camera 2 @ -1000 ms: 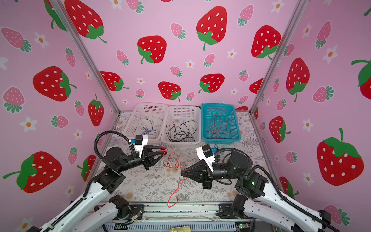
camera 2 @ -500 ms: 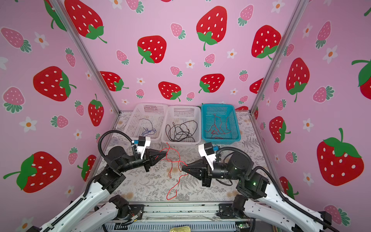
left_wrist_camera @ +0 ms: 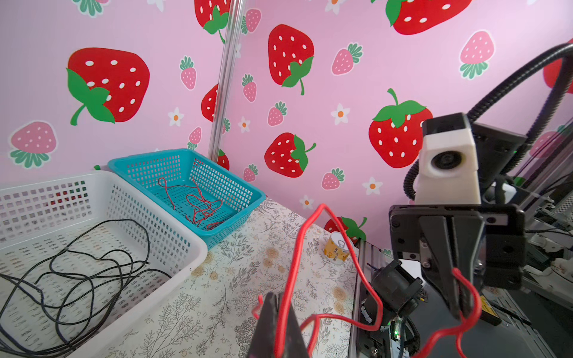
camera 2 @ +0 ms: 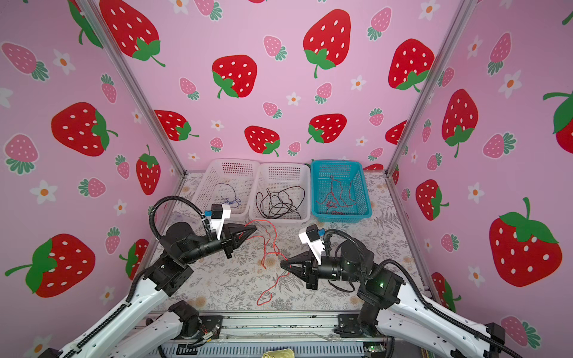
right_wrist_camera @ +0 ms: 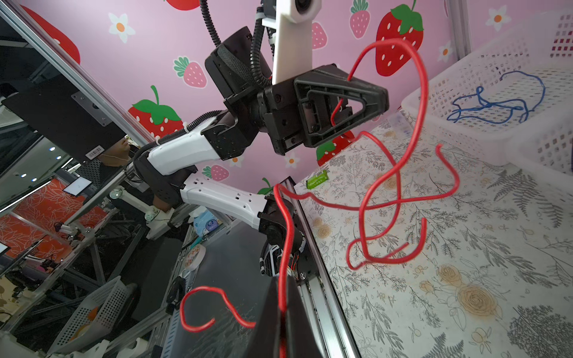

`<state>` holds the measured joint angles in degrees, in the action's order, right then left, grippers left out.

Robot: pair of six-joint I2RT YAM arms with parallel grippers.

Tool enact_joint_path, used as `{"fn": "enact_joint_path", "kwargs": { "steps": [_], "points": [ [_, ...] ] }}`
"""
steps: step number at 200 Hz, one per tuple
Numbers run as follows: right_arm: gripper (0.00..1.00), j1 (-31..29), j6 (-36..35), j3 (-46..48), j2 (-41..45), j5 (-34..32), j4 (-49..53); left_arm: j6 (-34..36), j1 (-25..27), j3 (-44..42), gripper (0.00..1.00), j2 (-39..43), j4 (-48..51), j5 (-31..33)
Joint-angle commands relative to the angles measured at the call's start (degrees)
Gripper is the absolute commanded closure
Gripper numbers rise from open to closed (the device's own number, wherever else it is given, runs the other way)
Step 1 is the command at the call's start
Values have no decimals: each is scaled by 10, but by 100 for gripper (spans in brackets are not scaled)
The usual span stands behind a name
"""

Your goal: Untangle the cables

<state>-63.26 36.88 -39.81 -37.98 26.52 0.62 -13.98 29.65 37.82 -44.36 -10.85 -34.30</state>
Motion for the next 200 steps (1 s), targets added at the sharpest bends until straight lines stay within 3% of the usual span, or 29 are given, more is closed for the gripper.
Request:
{"fn": "enact_joint_path", "kwargs": {
  "steps": [1,56,81,106,164,200],
  "points": [
    [100,-1,16,-12,26,-6,-4,27,2,34,100,-2,50,68],
    [100,-1,-14,-54,43,-12,63,41,-7,62,100,-23,166,327],
    [100,-1,-40,-87,54,-44,97,16,-32,53,100,-18,176,379],
    [100,-2,-56,-122,58,-106,134,-2,-48,50,100,-19,183,381],
    [100,-1,-76,-193,36,-380,170,-1,-50,38,100,-9,164,320],
    [100,1,-112,-249,-15,-459,177,-2,-49,34,100,-4,155,299]
  ]
}}
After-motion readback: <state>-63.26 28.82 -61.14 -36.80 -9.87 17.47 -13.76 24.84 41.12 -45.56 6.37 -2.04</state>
